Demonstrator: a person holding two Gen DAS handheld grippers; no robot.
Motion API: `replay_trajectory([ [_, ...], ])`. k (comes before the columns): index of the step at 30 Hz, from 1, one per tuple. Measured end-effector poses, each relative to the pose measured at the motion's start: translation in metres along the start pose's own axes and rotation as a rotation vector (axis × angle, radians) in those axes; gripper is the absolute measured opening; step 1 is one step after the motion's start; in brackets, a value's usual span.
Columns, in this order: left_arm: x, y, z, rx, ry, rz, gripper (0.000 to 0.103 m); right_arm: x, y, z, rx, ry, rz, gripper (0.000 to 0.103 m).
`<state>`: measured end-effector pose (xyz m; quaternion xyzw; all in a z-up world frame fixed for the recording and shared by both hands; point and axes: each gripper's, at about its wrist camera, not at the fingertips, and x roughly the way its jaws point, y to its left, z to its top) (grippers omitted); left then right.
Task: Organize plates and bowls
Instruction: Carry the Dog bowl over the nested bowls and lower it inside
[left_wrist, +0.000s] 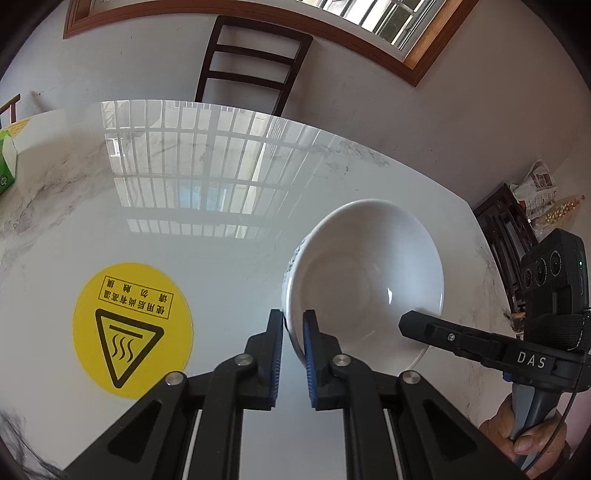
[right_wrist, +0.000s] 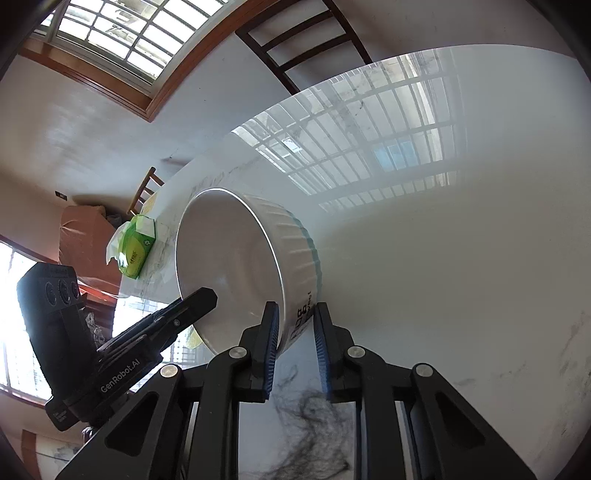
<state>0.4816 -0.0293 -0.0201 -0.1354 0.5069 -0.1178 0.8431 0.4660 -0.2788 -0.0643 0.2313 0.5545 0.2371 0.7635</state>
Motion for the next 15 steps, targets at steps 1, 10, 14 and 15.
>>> replay_trajectory([
  [1, -0.003, -0.003, -0.005, 0.007, -0.008, 0.013, 0.011, -0.002, 0.0, -0.003, -0.001, 0.0, 0.003, 0.019],
  [10, -0.048, -0.022, -0.036, 0.018, -0.041, 0.039, 0.011, -0.027, -0.001, -0.036, 0.025, 0.023, 0.063, 0.019],
  [14, -0.08, -0.038, -0.047, 0.051, -0.073, 0.058, 0.011, -0.044, 0.011, -0.051, 0.011, 0.025, 0.083, 0.019],
  [15, -0.087, -0.042, -0.05, 0.056, -0.078, 0.057, 0.011, -0.049, 0.014, -0.055, 0.007, 0.028, 0.088, 0.019],
])
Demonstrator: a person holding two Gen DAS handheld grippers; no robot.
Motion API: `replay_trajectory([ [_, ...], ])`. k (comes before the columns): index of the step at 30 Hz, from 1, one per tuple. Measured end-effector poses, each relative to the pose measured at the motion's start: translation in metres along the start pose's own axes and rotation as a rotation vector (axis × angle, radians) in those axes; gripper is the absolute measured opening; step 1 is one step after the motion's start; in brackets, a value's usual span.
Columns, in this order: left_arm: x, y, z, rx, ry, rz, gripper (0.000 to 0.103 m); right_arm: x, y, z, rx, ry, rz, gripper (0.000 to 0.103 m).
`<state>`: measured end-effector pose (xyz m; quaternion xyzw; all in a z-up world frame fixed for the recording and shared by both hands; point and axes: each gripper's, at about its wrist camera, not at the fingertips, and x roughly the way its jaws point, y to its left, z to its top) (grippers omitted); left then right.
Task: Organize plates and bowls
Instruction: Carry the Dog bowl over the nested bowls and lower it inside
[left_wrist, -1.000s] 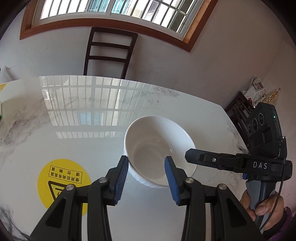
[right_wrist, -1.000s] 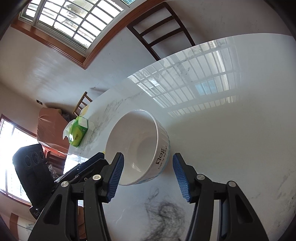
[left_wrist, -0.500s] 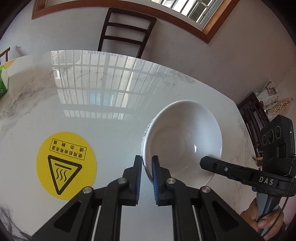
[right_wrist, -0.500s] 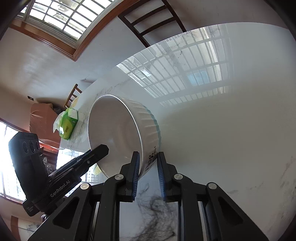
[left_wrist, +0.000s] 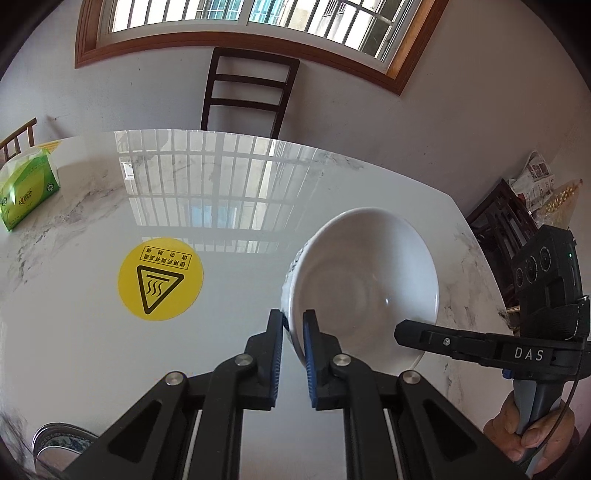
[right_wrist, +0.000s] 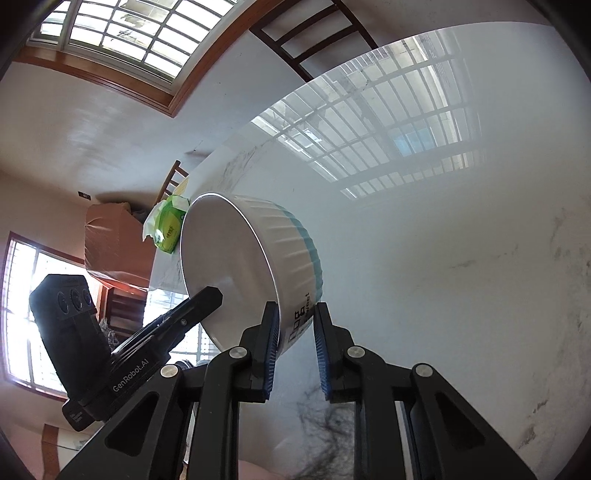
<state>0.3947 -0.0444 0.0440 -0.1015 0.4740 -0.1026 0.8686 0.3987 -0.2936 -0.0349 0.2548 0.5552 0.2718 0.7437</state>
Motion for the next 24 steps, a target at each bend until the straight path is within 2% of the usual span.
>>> replay_trajectory([
  [13, -0.09, -0.015, -0.066, 0.02, -0.019, -0.017, 0.012, -0.056, 0.041, -0.075, -0.087, 0.03, 0.042, 0.02],
  [24, -0.131, -0.024, -0.125, 0.037, 0.027, -0.04, 0.011, -0.083, 0.056, -0.145, -0.126, 0.052, 0.04, 0.021],
])
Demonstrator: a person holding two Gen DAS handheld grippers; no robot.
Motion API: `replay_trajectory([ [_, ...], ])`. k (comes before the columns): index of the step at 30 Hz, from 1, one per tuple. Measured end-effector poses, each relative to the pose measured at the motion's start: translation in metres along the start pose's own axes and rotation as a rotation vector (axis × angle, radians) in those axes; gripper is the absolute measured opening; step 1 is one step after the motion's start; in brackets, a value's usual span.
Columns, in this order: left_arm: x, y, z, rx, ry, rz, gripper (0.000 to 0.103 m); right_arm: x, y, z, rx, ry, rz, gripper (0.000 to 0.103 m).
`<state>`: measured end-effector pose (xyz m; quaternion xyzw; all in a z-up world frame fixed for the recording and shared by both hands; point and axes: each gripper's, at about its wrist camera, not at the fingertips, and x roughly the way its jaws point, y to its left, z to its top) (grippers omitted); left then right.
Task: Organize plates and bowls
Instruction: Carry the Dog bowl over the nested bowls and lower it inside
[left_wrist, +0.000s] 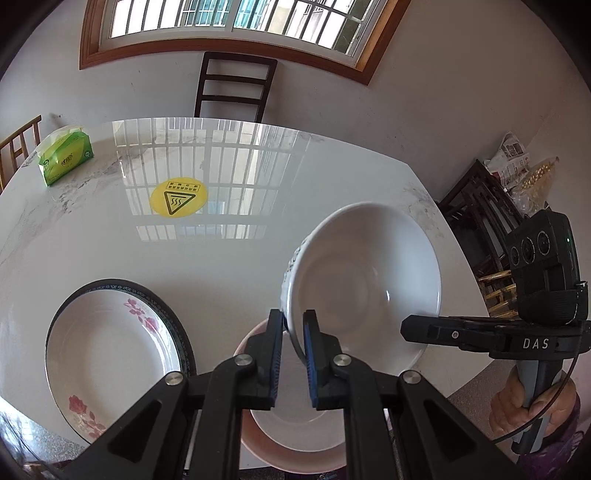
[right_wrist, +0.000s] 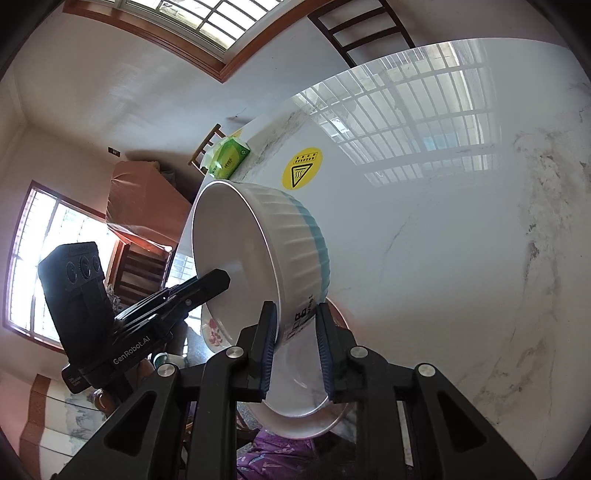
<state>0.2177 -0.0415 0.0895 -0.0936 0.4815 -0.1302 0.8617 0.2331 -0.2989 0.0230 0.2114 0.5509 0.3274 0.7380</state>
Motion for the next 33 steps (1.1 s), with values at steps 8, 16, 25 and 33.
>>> replay_trajectory([
  [8, -0.005, -0.002, -0.035, 0.01, 0.055, 0.001, 0.012, 0.003, 0.005, -0.029, 0.003, 0.036, -0.02, 0.021],
  [16, -0.003, 0.0, -0.058, -0.002, 0.107, 0.007, 0.012, 0.008, 0.007, -0.045, 0.002, 0.067, -0.037, 0.021],
  [25, 0.001, 0.003, -0.06, -0.018, 0.128, 0.015, 0.016, 0.018, 0.011, -0.052, 0.011, 0.085, -0.039, 0.02],
  [33, 0.009, 0.006, -0.06, -0.016, 0.143, 0.021, 0.016, 0.022, 0.009, -0.054, 0.015, 0.091, -0.049, 0.02],
])
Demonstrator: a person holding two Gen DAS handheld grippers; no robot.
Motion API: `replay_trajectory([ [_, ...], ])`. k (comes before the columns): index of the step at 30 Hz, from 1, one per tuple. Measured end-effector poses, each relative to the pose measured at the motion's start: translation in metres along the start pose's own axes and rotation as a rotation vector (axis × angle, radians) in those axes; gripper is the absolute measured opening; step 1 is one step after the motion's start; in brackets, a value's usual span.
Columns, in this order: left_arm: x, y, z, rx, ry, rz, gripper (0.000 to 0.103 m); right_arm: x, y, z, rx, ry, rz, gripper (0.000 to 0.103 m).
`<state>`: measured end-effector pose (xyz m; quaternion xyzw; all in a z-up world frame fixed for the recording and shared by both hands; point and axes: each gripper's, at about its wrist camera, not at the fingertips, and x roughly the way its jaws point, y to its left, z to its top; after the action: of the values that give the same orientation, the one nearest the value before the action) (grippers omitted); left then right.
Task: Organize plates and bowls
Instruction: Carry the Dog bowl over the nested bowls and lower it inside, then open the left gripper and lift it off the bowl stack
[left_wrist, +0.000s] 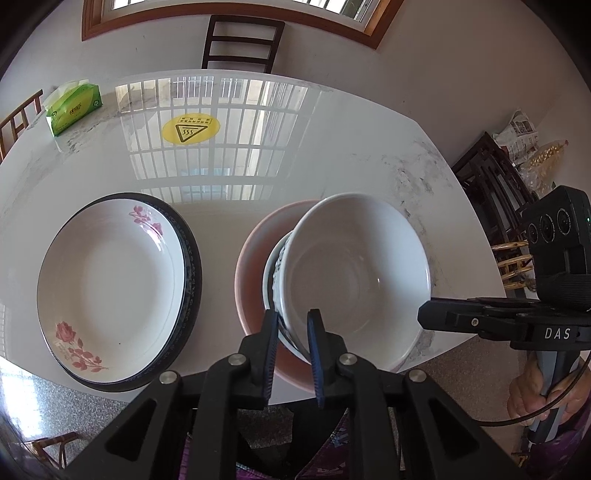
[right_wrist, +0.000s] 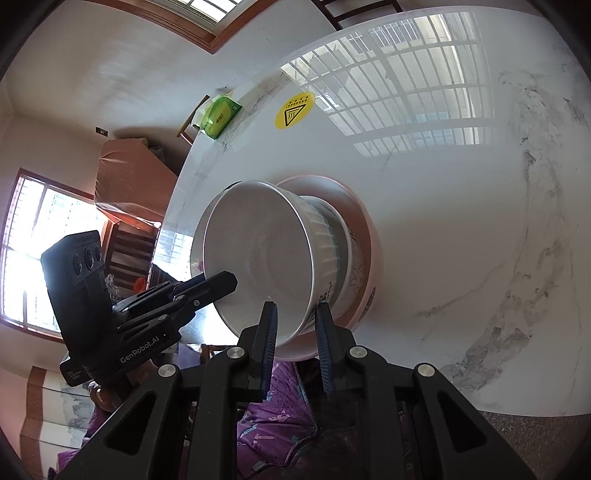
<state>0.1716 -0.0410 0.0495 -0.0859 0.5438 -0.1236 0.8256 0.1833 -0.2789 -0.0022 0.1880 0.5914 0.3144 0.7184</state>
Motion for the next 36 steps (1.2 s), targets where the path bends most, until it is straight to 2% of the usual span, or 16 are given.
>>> replay_trajectory([
  [9, 0.005, -0.008, -0.001, 0.043, 0.002, 0.032, 0.018, 0.0, -0.001, -0.002, 0.002, -0.003, 0.003, 0.02],
  [12, 0.004, -0.012, -0.004, 0.078, -0.007, 0.041, 0.025, 0.0, 0.0, -0.002, -0.009, -0.005, -0.003, 0.022],
  [14, 0.002, -0.013, -0.007, 0.106, -0.022, 0.031, 0.034, -0.001, 0.001, -0.003, -0.014, -0.013, -0.005, 0.022],
  [19, -0.007, -0.002, -0.013, 0.098, -0.07, -0.066, 0.038, -0.012, 0.005, -0.007, -0.07, -0.09, -0.044, 0.024],
  [20, -0.009, 0.003, -0.014, 0.081, -0.08, -0.099, 0.039, -0.015, 0.005, -0.009, -0.08, -0.112, -0.049, 0.026],
  [22, -0.013, 0.015, -0.016, 0.039, -0.097, -0.153, 0.048, -0.021, 0.004, -0.012, -0.101, -0.158, -0.076, 0.036],
  [25, -0.02, 0.033, -0.019, -0.024, -0.132, -0.201, 0.062, -0.026, 0.0, -0.018, -0.121, -0.237, -0.149, 0.048],
  [28, -0.027, 0.049, -0.02, -0.078, -0.145, -0.251, 0.069, -0.028, -0.008, -0.027, -0.11, -0.291, -0.175, 0.057],
  [29, -0.029, 0.052, -0.02, -0.084, -0.15, -0.253, 0.071, -0.028, -0.01, -0.03, -0.107, -0.311, -0.171, 0.058],
  [30, -0.03, 0.053, -0.021, -0.088, -0.152, -0.231, 0.078, -0.029, -0.01, -0.035, -0.108, -0.334, -0.174, 0.061],
  [31, -0.03, 0.054, -0.021, -0.088, -0.153, -0.206, 0.081, -0.03, -0.01, -0.04, -0.112, -0.359, -0.185, 0.068],
  [33, -0.028, 0.055, -0.023, -0.074, -0.155, -0.19, 0.081, -0.031, -0.008, -0.049, -0.112, -0.416, -0.202, 0.075],
  [36, -0.024, 0.054, -0.025, -0.077, -0.148, -0.19, 0.081, -0.031, -0.01, -0.056, -0.096, -0.46, -0.173, 0.08],
])
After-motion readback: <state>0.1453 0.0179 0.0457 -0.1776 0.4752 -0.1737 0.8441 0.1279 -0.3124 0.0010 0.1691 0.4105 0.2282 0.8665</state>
